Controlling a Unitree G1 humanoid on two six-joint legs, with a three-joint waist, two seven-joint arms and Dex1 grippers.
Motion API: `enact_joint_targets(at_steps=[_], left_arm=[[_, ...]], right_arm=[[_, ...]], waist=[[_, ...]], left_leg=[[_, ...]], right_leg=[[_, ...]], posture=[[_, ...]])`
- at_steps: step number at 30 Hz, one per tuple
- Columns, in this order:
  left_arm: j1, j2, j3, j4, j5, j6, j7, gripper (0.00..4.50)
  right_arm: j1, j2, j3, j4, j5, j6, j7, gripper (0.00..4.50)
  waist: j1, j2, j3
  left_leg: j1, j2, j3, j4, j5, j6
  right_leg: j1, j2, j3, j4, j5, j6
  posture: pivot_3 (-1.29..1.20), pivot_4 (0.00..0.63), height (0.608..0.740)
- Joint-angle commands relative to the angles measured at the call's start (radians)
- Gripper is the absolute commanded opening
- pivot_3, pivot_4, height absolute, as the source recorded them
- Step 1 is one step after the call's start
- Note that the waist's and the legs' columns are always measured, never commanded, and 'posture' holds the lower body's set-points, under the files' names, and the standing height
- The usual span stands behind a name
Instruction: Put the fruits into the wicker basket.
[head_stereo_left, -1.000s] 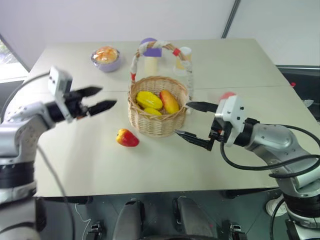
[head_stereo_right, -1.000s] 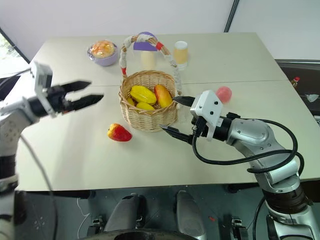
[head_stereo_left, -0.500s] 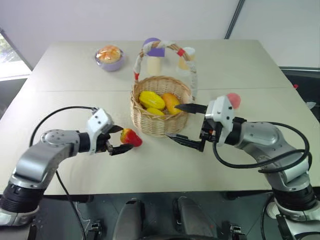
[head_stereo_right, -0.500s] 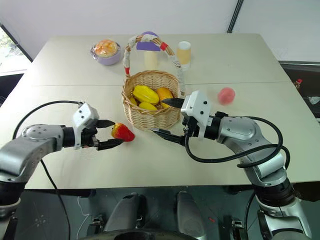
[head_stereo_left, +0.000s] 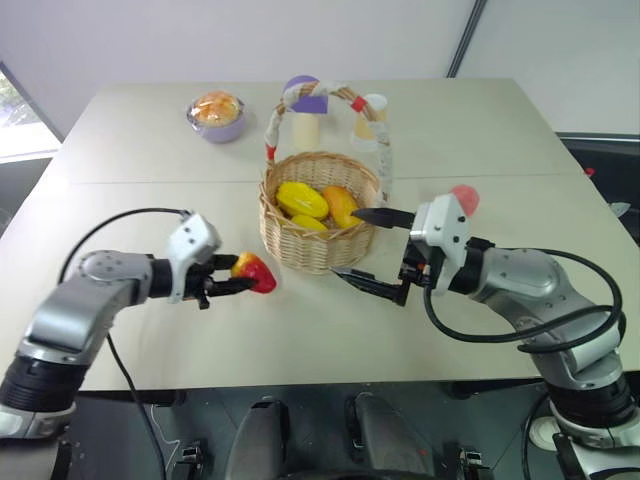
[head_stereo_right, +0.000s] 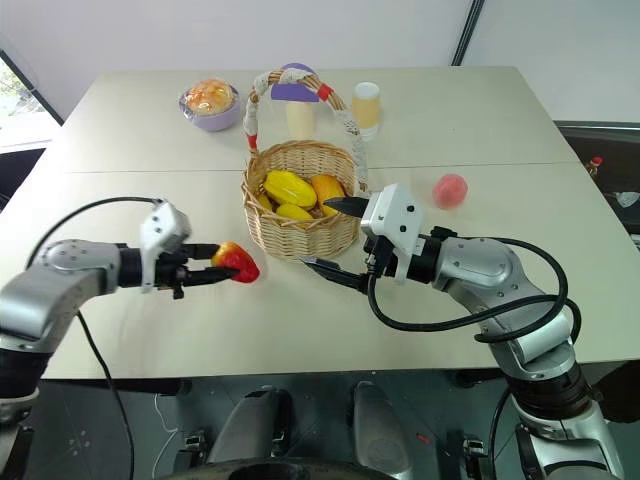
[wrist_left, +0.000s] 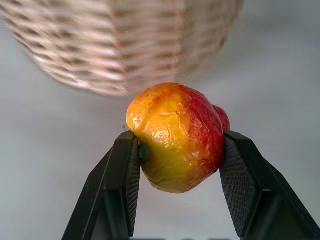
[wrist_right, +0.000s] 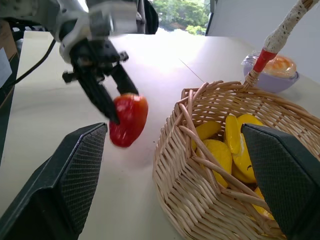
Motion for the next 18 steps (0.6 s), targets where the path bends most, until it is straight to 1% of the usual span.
enact_joint_targets(at_steps=[1,2,4,5,7,8,10,13,15,16,18], left_arm=[[-0.078,-0.011,0.193,-0.028,-0.171,0.071,0.051,1.84],[-0.108,-0.024,0.215,-0.032,-0.195,0.080,0.081,1.84],[-0.216,-0.078,0.184,-0.028,-0.178,0.085,0.187,1.84],[-0.256,-0.100,0.146,-0.024,-0.142,0.071,0.221,1.84],[-0.349,-0.164,-0.009,0.011,-0.007,0.018,0.284,1.84],[-0.393,-0.200,-0.079,0.037,0.054,-0.015,0.302,1.84],[-0.454,-0.262,-0.145,0.093,0.100,-0.043,0.313,1.84],[-0.483,-0.274,-0.218,0.167,0.169,-0.100,0.268,1.84],[-0.496,-0.281,-0.236,0.203,0.180,-0.108,0.242,2.85],[-0.501,-0.283,-0.239,0.212,0.180,-0.108,0.231,3.27],[-0.505,-0.284,-0.237,0.210,0.177,-0.112,0.209,4.32]], right_arm=[[-0.014,-0.008,-0.032,-0.027,0.009,-0.010,0.002,4.50],[-0.016,-0.010,-0.034,-0.021,0.008,-0.012,0.005,4.50],[-0.025,-0.013,-0.034,-0.006,0.005,-0.018,0.012,4.50],[-0.030,-0.012,-0.032,0.002,0.002,-0.021,0.015,4.50],[-0.042,-0.011,-0.028,0.023,-0.008,-0.031,0.021,4.50],[-0.046,-0.010,-0.029,0.033,-0.011,-0.035,0.023,4.50],[-0.047,-0.012,-0.033,0.047,-0.016,-0.035,0.023,4.50],[-0.036,-0.033,-0.055,0.056,-0.028,-0.030,0.018,4.50],[-0.014,-0.069,-0.088,0.069,-0.052,-0.039,0.020,4.50],[-0.004,-0.089,-0.104,0.079,-0.067,-0.044,0.018,4.50],[0.013,-0.139,-0.127,0.116,-0.120,-0.059,0.011,4.50]], waist=[[0.000,0.000,0.000],[0.004,0.000,0.000],[0.011,0.000,0.000],[0.012,-0.001,0.000],[0.018,-0.001,0.000],[0.021,-0.001,0.000],[0.023,-0.001,0.000],[0.007,-0.001,0.000],[0.000,0.000,0.000],[-0.001,0.000,0.000],[0.000,0.000,0.000]], left_leg=[[0.000,0.000,0.000,0.000,0.000,0.000],[0.000,0.000,0.000,0.000,0.000,0.000],[0.000,-0.001,-0.002,0.001,0.000,0.000],[0.000,-0.002,-0.002,0.002,0.000,0.000],[0.000,-0.005,-0.002,0.002,0.000,0.000],[0.000,-0.006,-0.002,0.002,0.000,0.000],[0.000,-0.007,0.000,0.002,0.000,0.000],[-0.001,-0.006,0.000,0.001,0.000,0.000],[-0.002,-0.005,0.000,0.000,0.000,0.000],[-0.002,-0.005,0.000,-0.001,0.000,0.000],[-0.003,-0.005,0.000,0.000,0.000,0.000]], right_leg=[[0.000,0.000,0.000,0.000,0.000,0.000],[0.000,0.000,0.000,0.000,0.000,0.000],[0.002,0.000,-0.002,0.000,0.000,0.000],[0.002,-0.001,-0.002,0.000,0.000,0.000],[0.003,-0.001,-0.001,0.000,0.000,0.001],[0.003,-0.001,-0.001,0.000,0.001,0.001],[0.003,-0.001,0.000,-0.001,0.001,0.002],[0.000,0.000,0.001,-0.001,0.001,0.002],[-0.002,0.001,0.001,0.000,0.001,0.001],[-0.003,0.001,0.001,0.000,0.001,0.001],[-0.003,0.002,0.001,0.000,0.001,0.001]], posture=[[0.00,0.150,0.740],[0.00,0.150,0.740],[0.00,0.150,0.740],[0.00,0.150,0.740],[0.00,0.150,0.740],[0.00,0.150,0.740],[0.00,0.150,0.740],[0.00,0.150,0.740],[0.00,0.150,0.740],[0.00,0.150,0.740],[0.00,0.150,0.740]])
